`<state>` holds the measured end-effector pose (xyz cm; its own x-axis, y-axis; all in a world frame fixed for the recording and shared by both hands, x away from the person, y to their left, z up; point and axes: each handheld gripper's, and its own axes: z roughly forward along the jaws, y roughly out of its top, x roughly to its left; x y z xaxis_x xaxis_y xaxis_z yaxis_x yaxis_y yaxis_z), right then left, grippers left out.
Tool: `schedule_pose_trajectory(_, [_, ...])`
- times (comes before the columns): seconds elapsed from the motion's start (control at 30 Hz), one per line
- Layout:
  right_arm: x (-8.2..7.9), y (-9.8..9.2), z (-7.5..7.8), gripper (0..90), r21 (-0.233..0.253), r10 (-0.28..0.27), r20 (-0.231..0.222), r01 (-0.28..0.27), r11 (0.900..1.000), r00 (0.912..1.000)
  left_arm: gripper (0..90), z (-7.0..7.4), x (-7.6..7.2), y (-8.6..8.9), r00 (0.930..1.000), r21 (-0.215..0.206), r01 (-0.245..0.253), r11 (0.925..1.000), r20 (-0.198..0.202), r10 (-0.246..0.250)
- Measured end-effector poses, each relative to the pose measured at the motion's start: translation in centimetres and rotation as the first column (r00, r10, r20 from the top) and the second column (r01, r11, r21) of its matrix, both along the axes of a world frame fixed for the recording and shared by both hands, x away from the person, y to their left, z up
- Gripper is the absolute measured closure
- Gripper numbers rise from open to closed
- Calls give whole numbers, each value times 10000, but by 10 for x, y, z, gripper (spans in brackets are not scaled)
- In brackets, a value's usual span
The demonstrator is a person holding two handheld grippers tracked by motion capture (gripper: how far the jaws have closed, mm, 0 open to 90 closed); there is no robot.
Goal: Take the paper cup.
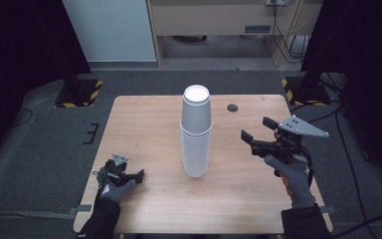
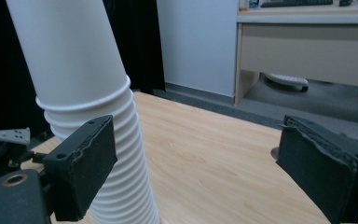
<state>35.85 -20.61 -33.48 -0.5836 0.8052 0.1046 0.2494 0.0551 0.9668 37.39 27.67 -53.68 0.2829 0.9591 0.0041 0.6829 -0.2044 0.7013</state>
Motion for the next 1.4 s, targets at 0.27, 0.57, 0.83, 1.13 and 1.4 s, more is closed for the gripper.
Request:
schedule_pose_trajectory(0.27, [2, 18, 14, 119, 124, 352, 277, -356, 9993, 9990, 15, 0, 0, 0, 10000, 5, 6, 10000, -2, -6])
schedule_pose_trajectory(0.57, [8, 36, 27, 119, 192, 765, 514, -776, 9968, 9957, 15, 0, 0, 0, 10000, 1, 5, 10000, -1, -5])
schedule_pose_trajectory(0.83, [15, 54, 34, 120, 241, 1234, 562, -1249, 9919, 9908, 15, 0, 0, 0, 10000, 2, 10, 10000, -3, -10])
schedule_pose_trajectory(1.13, [20, 76, 36, 114, 184, 1695, 550, -1707, 9851, 9840, 15, 0, 0, 0, 10000, 0, 9, 10000, -4, -9])
schedule_pose_trajectory(1.4, [27, 91, 33, 109, 221, 2007, 492, -2019, 9792, 9784, 14, 0, 0, 0, 10000, 0, 8, 10000, -1, -8])
